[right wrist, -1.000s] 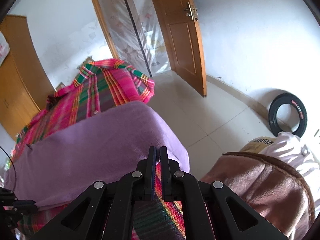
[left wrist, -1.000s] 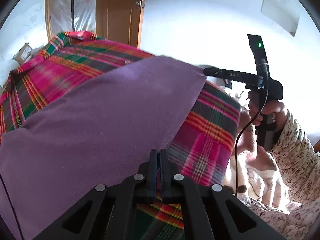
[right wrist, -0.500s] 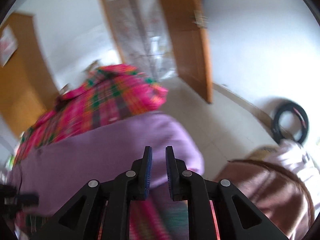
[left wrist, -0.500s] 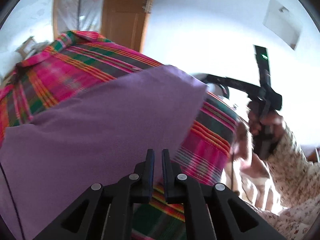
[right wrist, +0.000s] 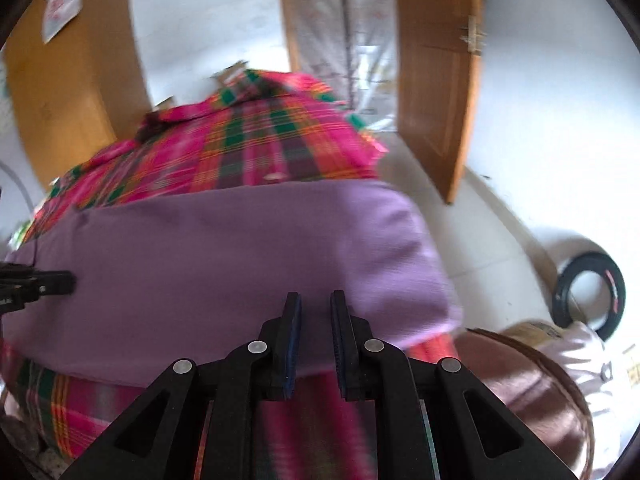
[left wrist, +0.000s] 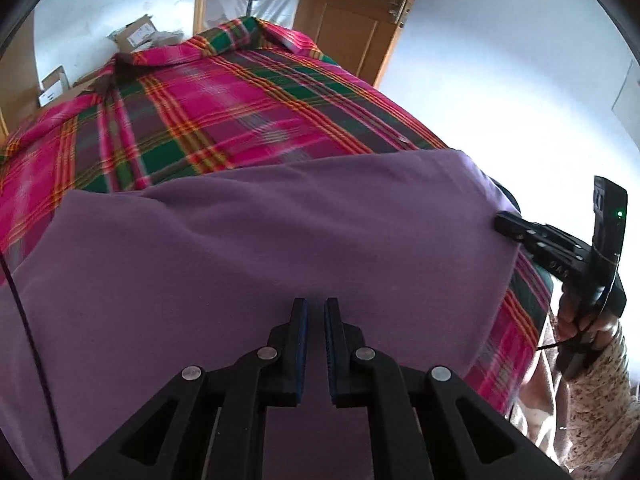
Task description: Fold clothes
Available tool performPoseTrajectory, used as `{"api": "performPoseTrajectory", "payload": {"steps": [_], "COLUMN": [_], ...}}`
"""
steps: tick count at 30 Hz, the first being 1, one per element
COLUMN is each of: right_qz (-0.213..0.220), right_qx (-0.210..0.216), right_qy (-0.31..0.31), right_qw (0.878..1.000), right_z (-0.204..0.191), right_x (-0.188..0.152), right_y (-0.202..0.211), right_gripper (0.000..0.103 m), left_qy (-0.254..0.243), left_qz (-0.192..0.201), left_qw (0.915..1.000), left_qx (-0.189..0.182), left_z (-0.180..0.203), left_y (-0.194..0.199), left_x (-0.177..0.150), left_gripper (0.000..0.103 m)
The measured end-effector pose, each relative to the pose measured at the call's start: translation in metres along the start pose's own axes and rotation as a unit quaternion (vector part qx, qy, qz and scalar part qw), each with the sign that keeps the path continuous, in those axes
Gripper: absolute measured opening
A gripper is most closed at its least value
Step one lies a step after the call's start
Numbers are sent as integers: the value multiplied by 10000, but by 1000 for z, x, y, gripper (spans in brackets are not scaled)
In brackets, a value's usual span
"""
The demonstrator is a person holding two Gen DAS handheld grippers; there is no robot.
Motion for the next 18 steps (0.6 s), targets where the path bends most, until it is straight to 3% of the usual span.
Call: {"api": "performPoseTrajectory", "payload": {"steps": [5,9,14,18], "right_qz": [48,-30,-351,-628], "right_qx": [-113,508,1154,784], "right_qy": [-126,494,1402,1716], "right_qw": [9998,9975,9827,9800], "right_z": [4,-42,-113,-132], "right_x": [19,52,73,78], "right_y": [4,-8,-34,-55], "right_gripper": [18,18,18,18], "left_qy": [320,659,772,912], "left_qz": [153,175,183,200], "left_qw": [9992,9973,9963,9953], "left_qx": [204,268,317,260], "left_z": [-22,-44,-59,-69], "left_y": [10,13,16,16], "left_x": [4,6,4,2], "left_gripper": [8,8,8,8]}}
Point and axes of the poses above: each gripper's, at about its wrist camera, not at the fingertips, and y roughly against the way its jaws point, z to its right, x to its top, the point moved 2 cm from there along -y, roughly the way its jaws point, and after that the axes turned 10 degrees about -z, right-handed, at the moved point
